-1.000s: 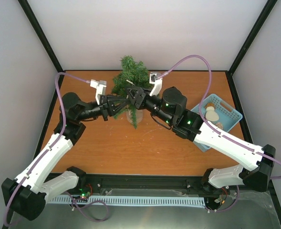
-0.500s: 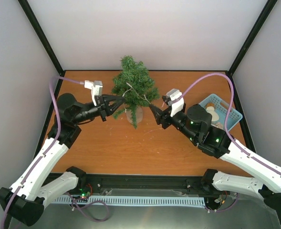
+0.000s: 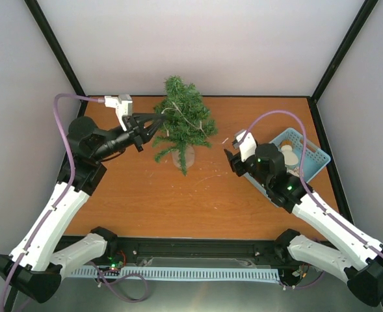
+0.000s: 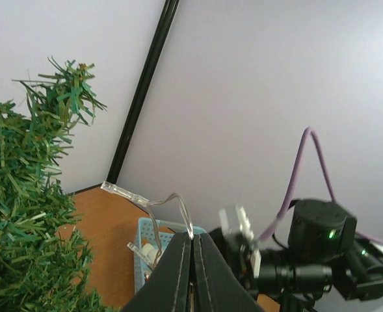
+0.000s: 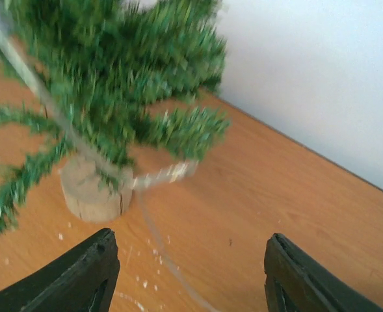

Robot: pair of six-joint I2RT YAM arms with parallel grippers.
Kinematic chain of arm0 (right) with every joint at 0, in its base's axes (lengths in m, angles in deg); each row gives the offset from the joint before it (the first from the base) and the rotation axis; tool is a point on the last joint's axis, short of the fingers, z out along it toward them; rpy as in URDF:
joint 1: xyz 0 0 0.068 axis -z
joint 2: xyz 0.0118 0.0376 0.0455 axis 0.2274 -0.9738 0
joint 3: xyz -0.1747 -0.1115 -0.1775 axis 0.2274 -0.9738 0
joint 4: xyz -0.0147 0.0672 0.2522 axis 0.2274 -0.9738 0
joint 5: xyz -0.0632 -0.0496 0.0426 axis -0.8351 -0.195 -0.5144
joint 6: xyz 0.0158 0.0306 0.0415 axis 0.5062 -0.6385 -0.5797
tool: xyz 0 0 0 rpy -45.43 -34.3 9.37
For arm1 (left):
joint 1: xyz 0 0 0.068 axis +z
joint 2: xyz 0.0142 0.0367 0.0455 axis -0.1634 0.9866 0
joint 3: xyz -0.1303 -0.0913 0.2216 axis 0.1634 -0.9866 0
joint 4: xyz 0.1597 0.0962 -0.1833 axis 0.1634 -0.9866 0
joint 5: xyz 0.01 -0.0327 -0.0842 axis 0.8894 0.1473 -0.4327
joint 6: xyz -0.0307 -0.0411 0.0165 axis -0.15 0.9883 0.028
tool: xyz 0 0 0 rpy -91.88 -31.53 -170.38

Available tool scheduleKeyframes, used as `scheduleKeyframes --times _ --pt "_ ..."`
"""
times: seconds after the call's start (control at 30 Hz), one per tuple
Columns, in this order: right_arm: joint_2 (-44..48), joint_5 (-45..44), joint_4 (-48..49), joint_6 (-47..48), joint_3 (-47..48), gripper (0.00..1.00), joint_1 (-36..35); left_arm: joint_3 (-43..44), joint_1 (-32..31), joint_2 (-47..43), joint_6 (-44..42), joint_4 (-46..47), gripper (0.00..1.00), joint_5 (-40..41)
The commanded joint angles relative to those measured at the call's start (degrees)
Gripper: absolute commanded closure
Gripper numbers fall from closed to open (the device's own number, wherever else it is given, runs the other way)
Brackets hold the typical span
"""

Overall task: Decorate the small christmas tree
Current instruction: Wrap the decoration item around the Christmas tree.

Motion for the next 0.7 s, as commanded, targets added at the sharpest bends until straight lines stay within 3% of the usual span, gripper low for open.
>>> scheduleKeyframes --times 0.0,0.13,0.37,0.5,0.6,0.67 --pt "-0.22 0.63 6.35 4.64 -4.54 0.38 1.04 4.41 -0.42 1.25 -1.57 -1.04 0.99 1.33" --pt "-1.75 6.45 4.68 5.72 -4.74 0.38 4.53 5.21 -0.42 1.72 -1.67 -1.2 0.99 1.87" --pt "-3.9 8.28 14.45 12.46 -9.38 0.38 5.46 4.96 -0.42 1.92 -0.83 -0.2 0.99 2.08" --pt "-7.43 7.96 14.19 14.66 -8.0 0.37 5.77 5.15 -0.42 2.13 -0.54 -0.05 0.99 2.03" --pt "-8.91 7.36 13.9 15.62 -7.49 0.43 5.81 5.05 -0.42 1.97 -0.69 -0.25 0.99 2.16" --pt "-8.77 6.12 13.73 16.05 -7.24 0.54 5.81 5.08 -0.42 1.76 -0.98 -0.49 0.99 2.58"
